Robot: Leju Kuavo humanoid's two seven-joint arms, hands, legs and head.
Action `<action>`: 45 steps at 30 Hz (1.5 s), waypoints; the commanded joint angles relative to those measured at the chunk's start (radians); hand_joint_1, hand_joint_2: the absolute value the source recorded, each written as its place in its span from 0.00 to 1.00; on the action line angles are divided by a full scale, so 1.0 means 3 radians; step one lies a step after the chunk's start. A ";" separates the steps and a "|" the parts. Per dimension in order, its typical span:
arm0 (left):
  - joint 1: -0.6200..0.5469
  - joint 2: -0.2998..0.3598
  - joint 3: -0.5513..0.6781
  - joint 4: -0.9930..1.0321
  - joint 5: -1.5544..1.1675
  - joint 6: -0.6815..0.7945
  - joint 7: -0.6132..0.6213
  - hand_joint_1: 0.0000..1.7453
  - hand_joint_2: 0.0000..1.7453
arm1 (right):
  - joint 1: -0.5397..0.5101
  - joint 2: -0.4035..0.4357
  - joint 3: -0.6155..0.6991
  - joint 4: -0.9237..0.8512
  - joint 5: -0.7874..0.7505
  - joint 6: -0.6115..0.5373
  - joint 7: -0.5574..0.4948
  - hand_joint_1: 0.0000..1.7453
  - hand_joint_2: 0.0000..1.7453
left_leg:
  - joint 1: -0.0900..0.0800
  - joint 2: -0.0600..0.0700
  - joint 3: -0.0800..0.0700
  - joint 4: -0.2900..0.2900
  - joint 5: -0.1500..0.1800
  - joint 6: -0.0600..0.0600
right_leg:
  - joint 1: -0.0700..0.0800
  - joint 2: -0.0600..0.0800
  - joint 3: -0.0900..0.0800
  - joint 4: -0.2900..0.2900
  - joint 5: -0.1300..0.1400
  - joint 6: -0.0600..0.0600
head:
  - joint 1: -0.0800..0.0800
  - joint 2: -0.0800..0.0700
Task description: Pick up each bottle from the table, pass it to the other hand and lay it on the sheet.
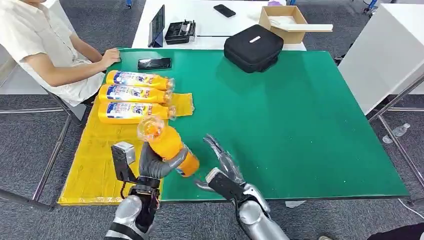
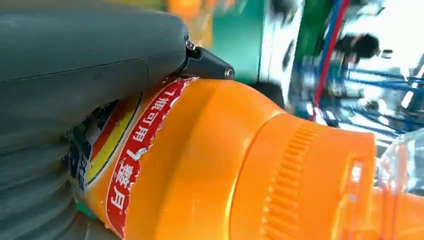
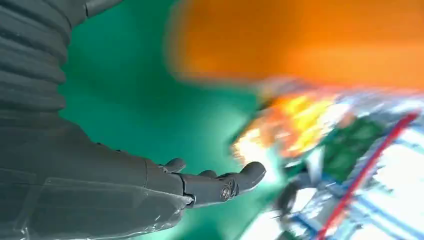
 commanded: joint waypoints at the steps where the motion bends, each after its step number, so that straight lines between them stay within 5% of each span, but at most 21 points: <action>1: 0.0052 -0.0129 0.0443 -0.0517 -0.1316 0.0235 0.0159 1.00 1.00 | 0.0286 0.0077 -0.1014 -0.0407 0.0538 -0.0623 -0.0059 0.00 1.00 | 0.0001 0.0003 0.0001 0.0002 -0.0003 -0.0001 | 0.0002 -0.0002 0.0002 0.0002 -0.0003 -0.0009 | 0.0001 0.0000; 2: 0.0086 -0.0142 0.0500 -0.0596 -0.1569 0.0396 0.0212 1.00 1.00 | 0.0270 0.0203 -0.1203 -0.0619 0.0588 -0.0787 -0.0061 0.00 1.00 | 0.0000 0.0006 0.0008 0.0003 -0.0006 -0.0001 | 0.0003 -0.0001 0.0008 0.0003 -0.0006 -0.0014 | 0.0001 0.0000; 6: 0.0092 -0.0098 0.0661 -0.0780 -0.2619 0.0610 0.0421 1.00 1.00 | 0.0226 0.0561 -0.1771 -0.1456 0.0314 -0.0466 0.0019 0.00 1.00 | -0.0004 0.0016 -0.0009 0.0010 -0.0004 -0.0003 | -0.0001 0.0009 -0.0018 0.0018 -0.0004 -0.0014 | 0.0000 0.0000; 11: 0.0076 -0.0136 0.0728 -0.0762 -0.2656 0.0567 0.0396 1.00 1.00 | 0.0212 0.0588 -0.1803 -0.1373 0.0329 -0.0458 -0.0033 0.00 1.00 | 0.0002 0.0008 0.0008 0.0005 -0.0004 -0.0006 | 0.0005 -0.0001 0.0004 0.0011 -0.0007 -0.0019 | 0.0002 0.0000; 19: -0.0285 0.0125 0.0764 -0.0044 -0.4480 0.0734 0.0753 1.00 1.00 | -0.0048 0.0555 -0.1640 -0.0914 0.0085 -0.0156 -0.0222 0.00 1.00 | 0.0002 0.0009 0.0006 -0.0003 0.0003 -0.0005 | 0.0003 0.0005 0.0001 0.0002 0.0002 -0.0011 | 0.0002 0.0000; 31: -0.0409 0.0292 0.0612 0.0351 -0.4979 0.0884 0.0841 1.00 1.00 | -0.0081 0.0525 -0.1574 -0.0864 0.0046 -0.0114 -0.0257 0.00 1.00 | 0.0002 0.0009 0.0010 -0.0003 0.0005 -0.0006 | 0.0004 0.0004 0.0007 0.0003 -0.0001 -0.0012 | 0.0002 0.0000; 42: -0.0566 0.0409 0.0778 0.1136 -0.4559 0.0833 0.0510 1.00 1.00 | -0.0073 0.0524 -0.1693 -0.0795 -0.0219 -0.0088 -0.0375 0.00 1.00 | 0.0001 0.0011 0.0013 -0.0006 0.0006 -0.0007 | 0.0004 0.0005 0.0008 0.0002 0.0001 -0.0016 | 0.0002 0.0000; 44: -0.0566 0.0426 0.0754 0.1155 -0.4582 0.0827 0.0500 0.76 1.00 | -0.0072 0.0525 -0.1700 -0.0757 -0.0216 -0.0084 -0.0381 0.00 1.00 | 0.0001 0.0009 0.0009 -0.0006 0.0007 -0.0006 | 0.0003 0.0004 0.0005 0.0002 0.0001 -0.0010 | 0.0002 0.0000; 45: -0.0605 0.0435 0.0764 0.1236 -0.4539 0.0742 0.0502 0.83 1.00 | -0.0095 0.0517 -0.1717 -0.0676 -0.0233 -0.0087 -0.0422 0.00 1.00 | 0.0002 0.0013 0.0017 -0.0007 0.0005 -0.0007 | 0.0004 0.0006 0.0011 0.0001 0.0000 -0.0017 | 0.0002 0.0000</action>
